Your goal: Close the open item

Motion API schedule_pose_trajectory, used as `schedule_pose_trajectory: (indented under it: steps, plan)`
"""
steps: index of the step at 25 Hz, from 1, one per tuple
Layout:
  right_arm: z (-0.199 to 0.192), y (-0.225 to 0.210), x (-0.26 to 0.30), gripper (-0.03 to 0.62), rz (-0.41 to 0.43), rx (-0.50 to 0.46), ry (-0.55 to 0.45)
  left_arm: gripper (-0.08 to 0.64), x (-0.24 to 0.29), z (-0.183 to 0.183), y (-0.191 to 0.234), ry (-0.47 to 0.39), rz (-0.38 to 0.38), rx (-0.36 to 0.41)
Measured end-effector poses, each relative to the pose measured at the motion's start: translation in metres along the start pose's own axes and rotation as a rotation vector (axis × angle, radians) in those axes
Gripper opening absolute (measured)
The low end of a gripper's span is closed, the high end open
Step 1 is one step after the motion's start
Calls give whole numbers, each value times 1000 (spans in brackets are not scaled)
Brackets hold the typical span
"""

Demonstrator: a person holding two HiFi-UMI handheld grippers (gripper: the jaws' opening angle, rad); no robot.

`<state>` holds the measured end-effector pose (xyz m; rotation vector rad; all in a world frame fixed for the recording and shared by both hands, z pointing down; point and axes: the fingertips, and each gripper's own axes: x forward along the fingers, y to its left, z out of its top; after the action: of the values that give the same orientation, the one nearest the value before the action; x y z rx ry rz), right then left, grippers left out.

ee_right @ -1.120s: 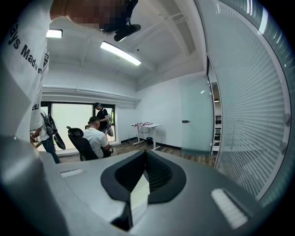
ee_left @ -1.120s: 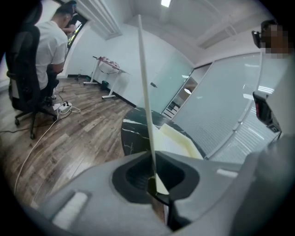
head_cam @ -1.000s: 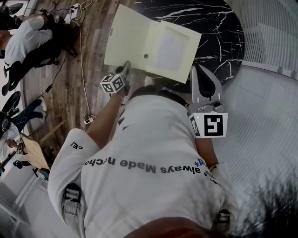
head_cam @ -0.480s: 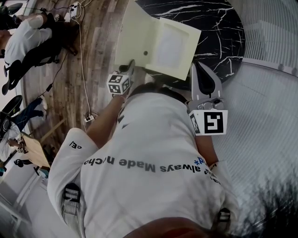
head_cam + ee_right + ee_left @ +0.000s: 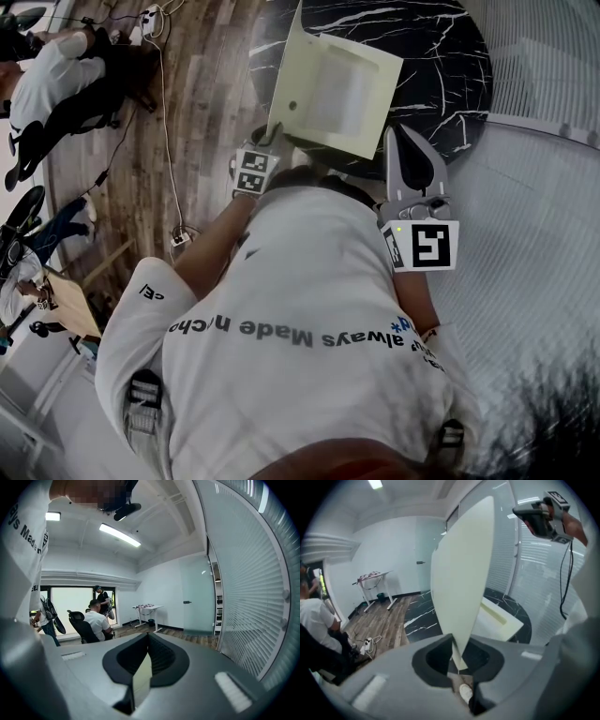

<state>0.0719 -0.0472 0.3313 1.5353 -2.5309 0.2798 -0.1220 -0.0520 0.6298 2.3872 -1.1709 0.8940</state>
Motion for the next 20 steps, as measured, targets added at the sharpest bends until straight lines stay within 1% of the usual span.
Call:
schedule_pose_trajectory:
  steps: [3, 9, 14, 20]
  plan:
    - [-3, -2, -3, 2, -1, 3, 0, 49, 4, 2, -12, 34, -4, 79]
    - [-4, -5, -9, 2, -9, 8, -1, 57, 13, 7, -34, 105, -12, 197]
    - [-7, -8, -15, 2, -17, 14, 3, 61, 21, 10, -51, 170, -19, 324]
    - [-12, -10, -20, 2, -24, 22, 4, 67, 33, 8, -74, 268, -45, 496]
